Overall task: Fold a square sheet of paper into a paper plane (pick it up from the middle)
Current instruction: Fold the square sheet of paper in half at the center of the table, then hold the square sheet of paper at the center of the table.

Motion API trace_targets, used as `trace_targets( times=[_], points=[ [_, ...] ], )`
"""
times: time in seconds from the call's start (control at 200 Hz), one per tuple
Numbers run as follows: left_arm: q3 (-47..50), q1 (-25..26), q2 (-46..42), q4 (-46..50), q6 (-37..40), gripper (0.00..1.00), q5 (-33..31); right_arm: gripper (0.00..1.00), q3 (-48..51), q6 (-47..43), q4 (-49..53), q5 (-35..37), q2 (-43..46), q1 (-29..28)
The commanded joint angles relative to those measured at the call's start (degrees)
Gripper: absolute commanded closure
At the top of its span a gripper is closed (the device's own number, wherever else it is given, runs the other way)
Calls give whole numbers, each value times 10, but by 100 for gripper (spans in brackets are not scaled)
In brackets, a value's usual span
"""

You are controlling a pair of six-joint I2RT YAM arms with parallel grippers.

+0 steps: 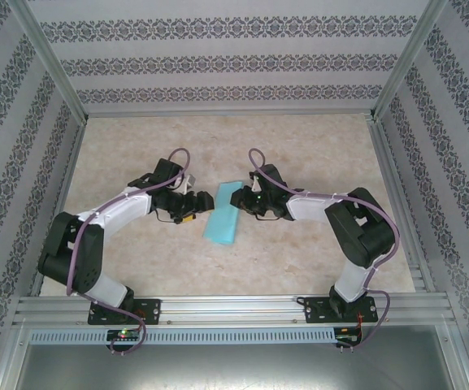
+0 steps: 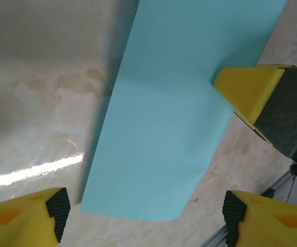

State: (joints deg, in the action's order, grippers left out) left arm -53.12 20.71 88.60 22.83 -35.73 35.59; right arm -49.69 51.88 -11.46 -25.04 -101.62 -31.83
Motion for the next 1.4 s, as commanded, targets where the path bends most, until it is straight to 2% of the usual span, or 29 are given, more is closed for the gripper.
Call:
trace_targets(
  times=[0.0,0.165,0.245,0.5,0.53,0.669,0.724,0.889,1.044,1.269,1.399],
  points=[
    [-25,20,24,-33,-5,23,-25,72,7,-27,-10,-20,-15,7],
    [-40,37,61,-41,-8,27,-49,69,12,-38,-12,-22,-28,10],
    [-53,48,78,-35,-6,35,-61,68,20,-38,-23,-24,-33,12],
    [-65,76,126,-39,-9,49,-80,68,22,-44,-26,-27,-38,18],
    [-66,78,132,-39,-8,53,-81,67,21,-44,-26,-27,-36,19],
    [-70,83,147,-42,-6,57,-84,66,21,-45,-23,-29,-32,20],
    [-71,84,152,-42,-5,62,-84,65,21,-46,-21,-28,-28,20],
    [-76,90,165,-33,4,63,-92,62,15,-59,16,-15,-7,20],
    [-78,93,177,-20,18,63,-96,50,11,-85,76,13,13,18],
    [-76,96,177,-24,14,62,-88,49,-15,-124,174,80,38,-2],
    [-76,98,170,-27,11,62,-78,47,-25,-128,177,83,34,-14]
  ],
)
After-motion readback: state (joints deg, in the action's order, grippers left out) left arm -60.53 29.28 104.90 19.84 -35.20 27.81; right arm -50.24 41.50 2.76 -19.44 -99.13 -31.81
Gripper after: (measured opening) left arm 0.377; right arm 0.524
